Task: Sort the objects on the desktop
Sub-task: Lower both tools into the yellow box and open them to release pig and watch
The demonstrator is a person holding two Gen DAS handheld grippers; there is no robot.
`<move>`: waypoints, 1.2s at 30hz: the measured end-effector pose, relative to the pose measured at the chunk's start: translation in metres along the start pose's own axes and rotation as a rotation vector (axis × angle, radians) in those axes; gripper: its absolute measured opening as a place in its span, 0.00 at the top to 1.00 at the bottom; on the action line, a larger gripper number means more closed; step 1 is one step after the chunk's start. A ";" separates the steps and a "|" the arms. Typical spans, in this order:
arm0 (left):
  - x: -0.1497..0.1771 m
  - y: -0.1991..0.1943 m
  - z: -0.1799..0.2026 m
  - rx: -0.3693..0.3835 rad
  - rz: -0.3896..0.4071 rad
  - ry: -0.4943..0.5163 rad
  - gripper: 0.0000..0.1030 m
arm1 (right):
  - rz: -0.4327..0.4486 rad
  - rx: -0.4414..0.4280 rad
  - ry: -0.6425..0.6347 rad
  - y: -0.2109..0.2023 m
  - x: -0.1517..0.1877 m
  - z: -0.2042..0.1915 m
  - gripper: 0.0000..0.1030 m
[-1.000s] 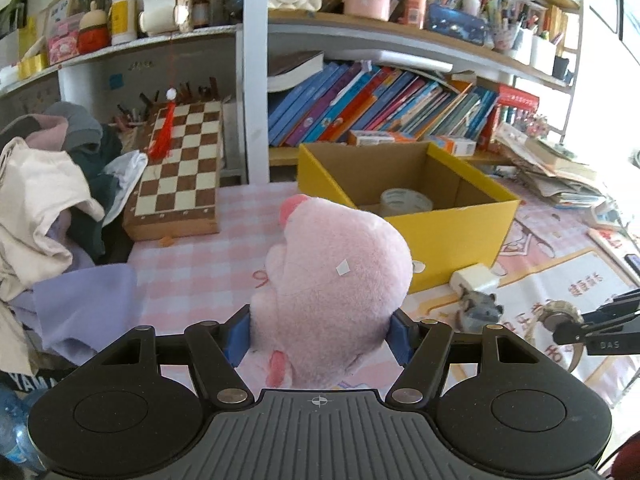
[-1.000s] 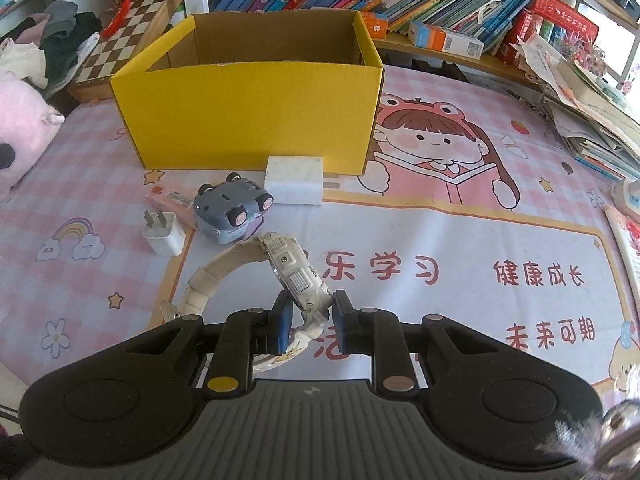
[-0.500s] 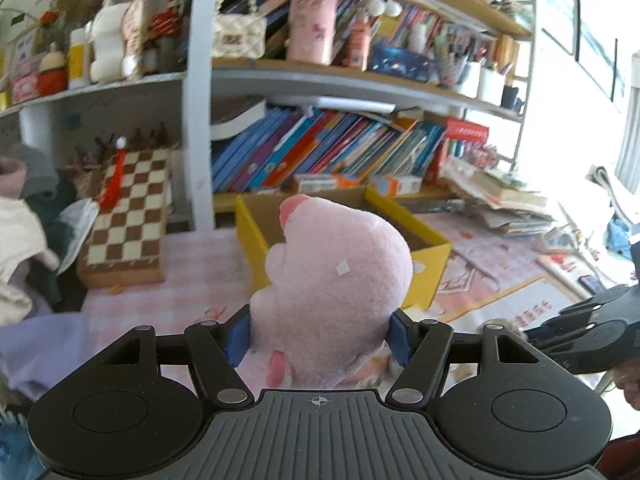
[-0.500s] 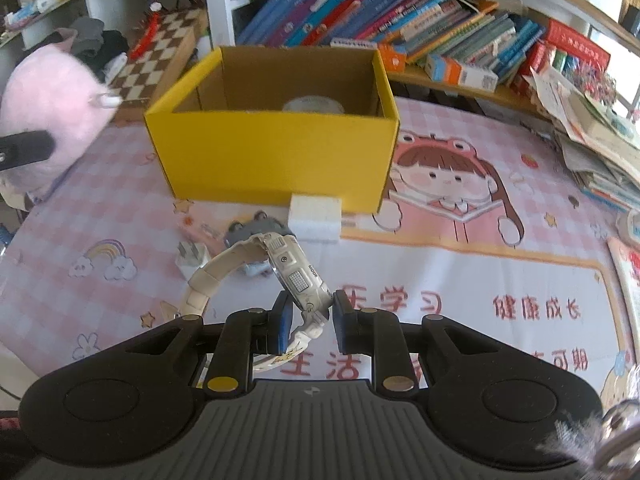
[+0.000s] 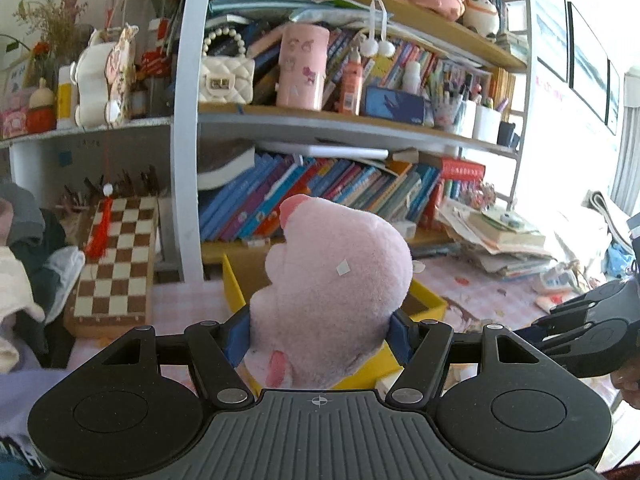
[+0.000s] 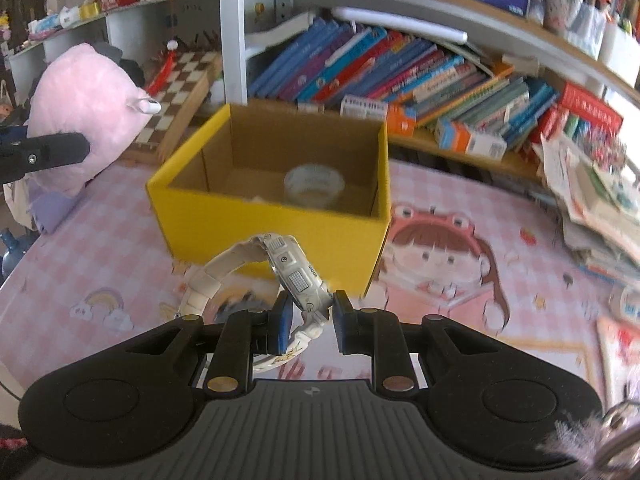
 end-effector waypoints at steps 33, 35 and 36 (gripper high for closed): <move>-0.029 0.119 -0.004 -0.102 -0.105 0.058 0.34 | 0.113 -0.131 -0.228 0.105 -0.112 0.017 0.80; -0.029 0.130 -0.007 -0.109 -0.120 0.058 0.34 | 0.096 -0.131 -0.235 0.119 -0.116 0.016 0.80; -0.028 0.135 -0.009 -0.113 -0.129 0.061 0.34 | 0.090 -0.130 -0.243 0.127 -0.117 0.016 0.80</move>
Point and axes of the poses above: each gripper's, at about its wrist camera, not at the fingertips, and y roughly the way its jaws point, z to its right, x to its underside, the point moved 2 cm from there along y, roughly the way its jaws point, and after that the axes turned 9 degrees about x, right-handed, at the moved point
